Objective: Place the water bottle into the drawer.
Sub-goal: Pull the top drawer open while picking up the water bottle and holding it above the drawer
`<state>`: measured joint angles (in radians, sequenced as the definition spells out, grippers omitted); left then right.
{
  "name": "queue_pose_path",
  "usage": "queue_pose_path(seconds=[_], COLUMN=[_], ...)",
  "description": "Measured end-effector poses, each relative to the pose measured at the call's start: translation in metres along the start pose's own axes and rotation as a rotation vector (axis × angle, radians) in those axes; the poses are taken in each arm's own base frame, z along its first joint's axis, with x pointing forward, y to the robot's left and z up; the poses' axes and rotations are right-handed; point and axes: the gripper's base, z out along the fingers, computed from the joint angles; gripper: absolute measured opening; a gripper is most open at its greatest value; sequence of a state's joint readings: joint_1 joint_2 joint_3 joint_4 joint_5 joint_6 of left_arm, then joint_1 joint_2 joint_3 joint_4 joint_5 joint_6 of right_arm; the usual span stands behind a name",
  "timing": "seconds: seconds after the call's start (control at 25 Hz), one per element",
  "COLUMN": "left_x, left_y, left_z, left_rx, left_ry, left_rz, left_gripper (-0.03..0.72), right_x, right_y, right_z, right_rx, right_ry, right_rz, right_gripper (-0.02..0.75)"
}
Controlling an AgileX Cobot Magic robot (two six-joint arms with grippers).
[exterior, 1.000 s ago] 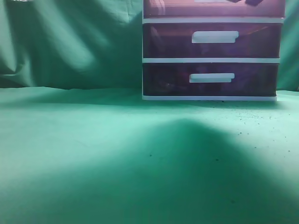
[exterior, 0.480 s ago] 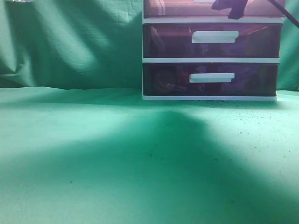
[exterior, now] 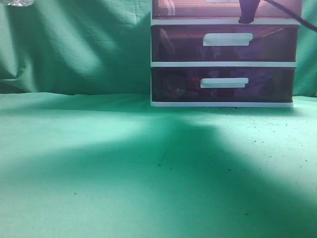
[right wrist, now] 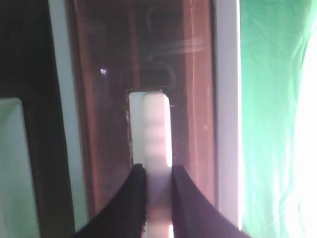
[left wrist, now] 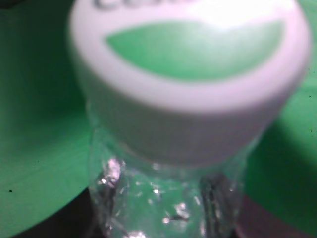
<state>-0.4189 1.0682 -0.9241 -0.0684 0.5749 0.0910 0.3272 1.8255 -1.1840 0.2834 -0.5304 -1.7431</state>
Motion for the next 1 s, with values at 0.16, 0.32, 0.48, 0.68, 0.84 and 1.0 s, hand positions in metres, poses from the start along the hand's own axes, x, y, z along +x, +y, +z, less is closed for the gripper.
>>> queue_pose_path(seconds=[0.16, 0.32, 0.48, 0.68, 0.84, 1.0], left_x=[0.0, 0.0, 0.0, -0.001, -0.003, -0.013], left_y=[0.0, 0.0, 0.0, 0.0, 0.001, -0.002], left_z=[0.0, 0.0, 0.0, 0.0, 0.0, -0.003], left_rx=[-0.001, -0.004, -0.004, -0.005, -0.006, 0.001], left_ry=[0.001, 0.001, 0.001, -0.009, -0.035, -0.101], left_rz=[0.002, 0.006, 0.006, 0.006, 0.004, 0.008], left_gripper=[0.276, 0.276, 0.276, 0.276, 0.276, 0.276], right_x=[0.001, -0.003, -0.014, -0.023, -0.029, -0.03], right_y=[0.004, 0.013, 0.023, 0.035, 0.04, 0.04], right_z=[-0.003, -0.027, -0.06, -0.091, -0.101, -0.103], right_rx=[0.015, 0.032, 0.056, 0.079, 0.084, 0.086], right_ry=[0.007, -0.001, -0.029, -0.046, -0.035, -0.024], right_rz=[-0.011, -0.025, -0.038, -0.042, -0.047, -0.048], right_gripper=[0.099, 0.099, 0.099, 0.099, 0.099, 0.099])
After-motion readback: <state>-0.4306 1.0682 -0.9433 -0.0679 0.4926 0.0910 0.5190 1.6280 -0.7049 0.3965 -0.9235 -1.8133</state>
